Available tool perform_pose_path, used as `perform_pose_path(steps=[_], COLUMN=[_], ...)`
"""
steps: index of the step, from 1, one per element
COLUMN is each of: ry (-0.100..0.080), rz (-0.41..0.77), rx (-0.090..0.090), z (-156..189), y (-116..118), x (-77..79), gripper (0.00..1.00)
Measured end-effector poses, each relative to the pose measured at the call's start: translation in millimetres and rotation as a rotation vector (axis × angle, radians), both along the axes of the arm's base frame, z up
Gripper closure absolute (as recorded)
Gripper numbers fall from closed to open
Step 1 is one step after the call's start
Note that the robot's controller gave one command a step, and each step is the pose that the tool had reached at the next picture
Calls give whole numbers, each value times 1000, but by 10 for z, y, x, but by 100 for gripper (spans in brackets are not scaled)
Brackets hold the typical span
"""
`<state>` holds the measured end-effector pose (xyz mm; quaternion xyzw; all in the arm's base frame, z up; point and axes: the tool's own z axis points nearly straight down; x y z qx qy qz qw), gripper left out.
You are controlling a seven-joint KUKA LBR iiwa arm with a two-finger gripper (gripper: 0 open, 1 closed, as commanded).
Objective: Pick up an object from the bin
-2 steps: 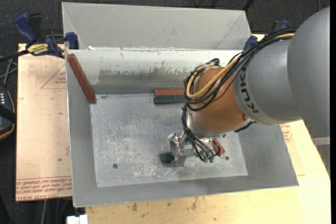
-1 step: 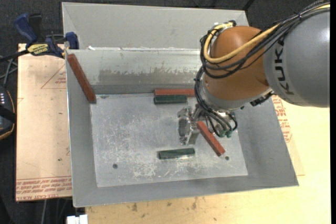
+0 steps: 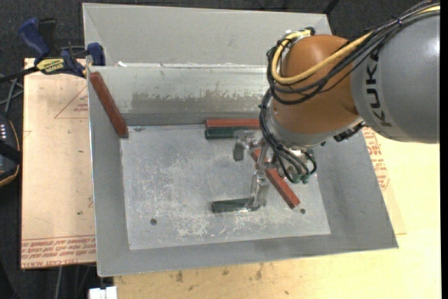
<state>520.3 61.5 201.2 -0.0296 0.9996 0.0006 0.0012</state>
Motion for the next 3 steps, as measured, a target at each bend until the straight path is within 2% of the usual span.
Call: perform_pose_path(steps=[1, 2, 3], ry=[0, -5, 1], rz=[0, 71, 577], rx=[0, 0, 0], z=[0, -291, -1301], y=[0, -6, -208], x=[0, 18, 33], gripper=[0, 0, 100])
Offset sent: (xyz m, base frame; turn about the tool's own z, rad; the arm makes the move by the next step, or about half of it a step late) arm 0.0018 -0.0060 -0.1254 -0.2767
